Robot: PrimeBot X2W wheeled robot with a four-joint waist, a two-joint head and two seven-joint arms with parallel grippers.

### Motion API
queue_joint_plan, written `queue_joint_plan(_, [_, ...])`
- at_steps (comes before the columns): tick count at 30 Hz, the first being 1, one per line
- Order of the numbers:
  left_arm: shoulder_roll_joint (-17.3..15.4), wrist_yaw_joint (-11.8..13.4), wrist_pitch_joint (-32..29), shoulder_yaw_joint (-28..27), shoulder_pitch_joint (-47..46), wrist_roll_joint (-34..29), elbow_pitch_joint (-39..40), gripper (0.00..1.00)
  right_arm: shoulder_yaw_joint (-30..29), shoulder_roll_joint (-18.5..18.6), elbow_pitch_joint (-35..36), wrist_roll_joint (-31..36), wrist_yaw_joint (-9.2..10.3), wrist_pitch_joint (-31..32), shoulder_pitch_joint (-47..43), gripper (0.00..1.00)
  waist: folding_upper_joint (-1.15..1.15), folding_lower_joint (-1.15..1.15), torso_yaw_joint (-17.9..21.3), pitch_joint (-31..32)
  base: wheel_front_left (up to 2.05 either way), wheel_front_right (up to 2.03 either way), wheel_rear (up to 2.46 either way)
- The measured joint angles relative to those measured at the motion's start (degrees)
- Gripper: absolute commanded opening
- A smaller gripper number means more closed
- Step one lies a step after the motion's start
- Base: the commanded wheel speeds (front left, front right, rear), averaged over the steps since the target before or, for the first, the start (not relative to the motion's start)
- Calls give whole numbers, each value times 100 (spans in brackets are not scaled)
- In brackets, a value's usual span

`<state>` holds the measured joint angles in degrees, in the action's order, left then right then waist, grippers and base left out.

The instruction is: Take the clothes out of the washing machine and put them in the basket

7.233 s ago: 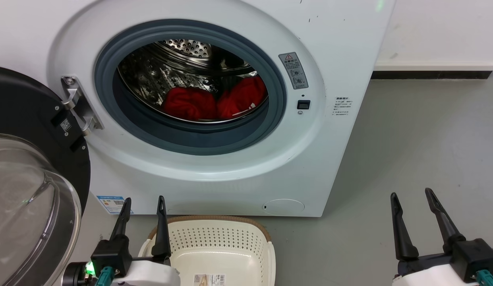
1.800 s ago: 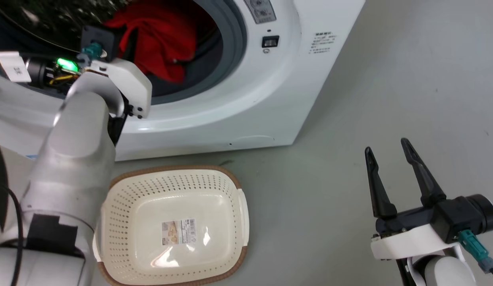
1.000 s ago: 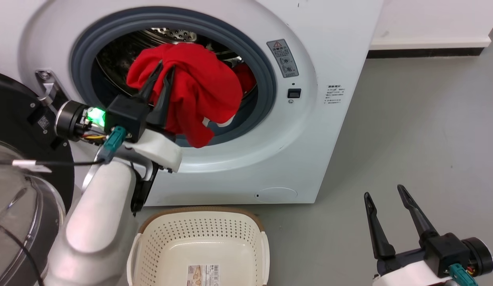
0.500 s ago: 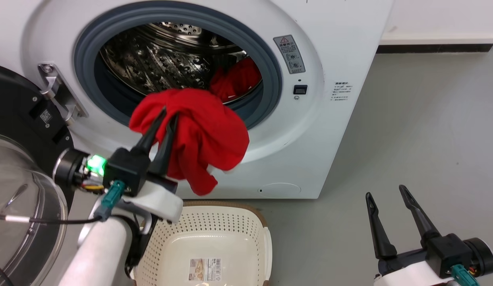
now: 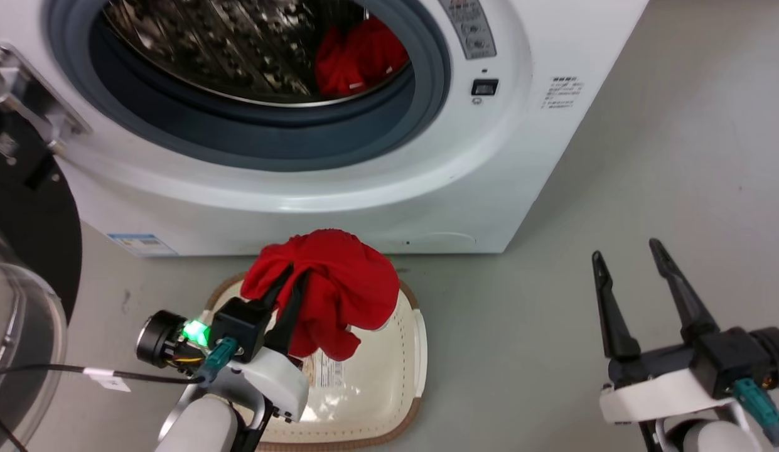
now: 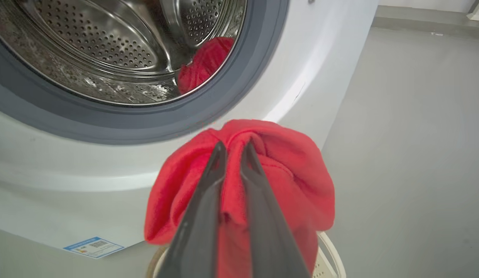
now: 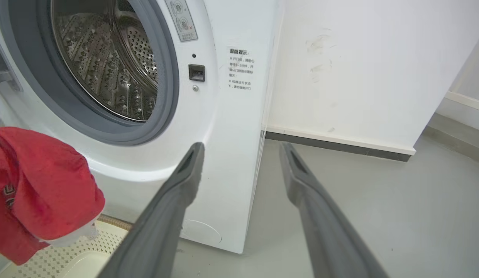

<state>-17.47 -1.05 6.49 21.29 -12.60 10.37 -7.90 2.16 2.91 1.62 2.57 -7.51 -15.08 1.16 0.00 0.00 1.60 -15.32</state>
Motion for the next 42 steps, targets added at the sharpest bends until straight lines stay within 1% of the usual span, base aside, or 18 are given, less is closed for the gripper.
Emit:
queue_joint_plan(1, [32, -41, 45, 13, -19, 27, -131, 0, -18, 1, 20, 2, 0, 0, 66, 100, 0, 0, 10, -100, 0, 0, 0])
queue_joint_plan(2, [66, -96, 94, 76, -121, 26, -434, 0, -59, -1, 57, 3, 0, 0, 203, 100, 0, 1, 33, -313, 0, 0, 0])
queue_joint_plan(10, [130, -260, 356, 181, -885, -19, -1929, 0, -198, 1, 219, -8, 0, 0, 773, 100, 0, 1, 207, -1282, 0, 0, 0])
queue_joint_plan(17, [155, -438, 394, 452, -1849, -201, -3531, 0, -289, 2, 338, -113, 0, 0, 1176, 100, 0, 1, 430, -2157, 0, 0, 0])
queue_joint_plan(20, [203, -472, 404, 605, -2278, -324, -4229, 0, -304, 2, 371, -159, 0, 0, 1284, 100, 0, 2, 523, -2493, 0, 0, 0])
queue_joint_plan(27, [378, -548, 280, 833, -3044, -422, -5645, 0, -280, 2, 413, -224, 0, 0, 1464, 100, 0, 1, 705, -3068, 0, 0, 0])
queue_joint_plan(31, [422, -552, 145, 950, -3307, -475, -6160, 0, -254, 1, 433, -253, 0, 0, 1547, 100, 0, 1, 788, -3247, 0, 0, 0])
queue_joint_plan(37, [532, -586, -211, 1172, -3492, -564, -6448, 0, -254, 1, 425, -279, 0, 0, 1610, 100, 0, 1, 823, -3321, 0, 0, 0])
queue_joint_plan(38, [532, -587, -249, 1174, -3488, -549, -6475, 44, -241, 1, 405, -287, 0, 0, 1613, 100, 0, 1, 826, -3302, 0, 0, 0])
queue_joint_plan(39, [544, -595, -255, 1187, -3481, -546, -6489, 100, -226, 1, 392, -296, 0, 0, 1612, 100, 0, 1, 828, -3270, 0, 0, 0])
queue_joint_plan(42, [589, -602, -269, 1241, -3393, -490, -6524, 100, -226, 1, 357, -302, 0, 0, 1602, 100, 0, 1, 827, -3126, 0, 0, 0])
